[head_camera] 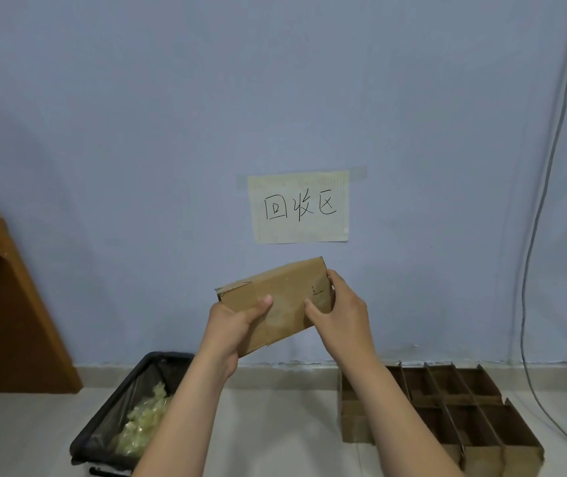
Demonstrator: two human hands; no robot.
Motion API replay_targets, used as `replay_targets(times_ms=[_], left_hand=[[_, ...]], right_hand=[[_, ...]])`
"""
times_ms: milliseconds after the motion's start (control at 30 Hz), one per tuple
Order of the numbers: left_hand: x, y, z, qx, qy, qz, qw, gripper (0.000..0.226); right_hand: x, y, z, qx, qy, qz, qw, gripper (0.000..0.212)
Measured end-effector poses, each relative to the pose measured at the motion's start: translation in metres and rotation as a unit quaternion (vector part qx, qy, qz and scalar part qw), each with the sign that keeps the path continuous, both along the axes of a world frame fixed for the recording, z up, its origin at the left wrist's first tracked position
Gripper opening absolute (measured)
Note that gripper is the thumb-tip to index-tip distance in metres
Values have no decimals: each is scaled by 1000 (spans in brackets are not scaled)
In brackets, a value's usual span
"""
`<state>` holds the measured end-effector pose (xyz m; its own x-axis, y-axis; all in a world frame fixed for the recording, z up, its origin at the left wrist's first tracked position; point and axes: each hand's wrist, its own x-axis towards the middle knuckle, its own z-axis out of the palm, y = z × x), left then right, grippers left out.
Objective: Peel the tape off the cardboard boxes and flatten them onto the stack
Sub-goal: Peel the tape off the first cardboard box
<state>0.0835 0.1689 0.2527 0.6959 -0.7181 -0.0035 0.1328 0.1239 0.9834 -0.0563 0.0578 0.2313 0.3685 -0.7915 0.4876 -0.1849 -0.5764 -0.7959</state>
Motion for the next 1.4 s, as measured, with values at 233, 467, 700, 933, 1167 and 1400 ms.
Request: replay_targets(times_ms=[233, 467, 700, 933, 1167, 1400], left_hand=[[-5, 2, 1, -20, -2, -2, 1000, 26], [-2, 5, -2, -16, -7, 11, 1000, 26], [-3, 7, -2, -17, 8, 19, 1000, 30], [-4, 11, 1, -11, 7, 14, 1000, 27], [-2, 12, 4, -19, 17, 19, 1000, 27], [-2, 15, 6, -7, 10, 16, 1000, 28]], right_hand=[[2, 5, 3, -22, 28, -40, 999, 45], [0, 9, 7, -43, 56, -41, 997, 31], [1, 13, 12, -78, 80, -60, 992, 30], [-3, 7, 8, -32, 40, -72, 996, 40], [-9, 4, 7, 39, 0, 56, 998, 58], [-11, 0, 4, 60, -43, 43, 996, 40]])
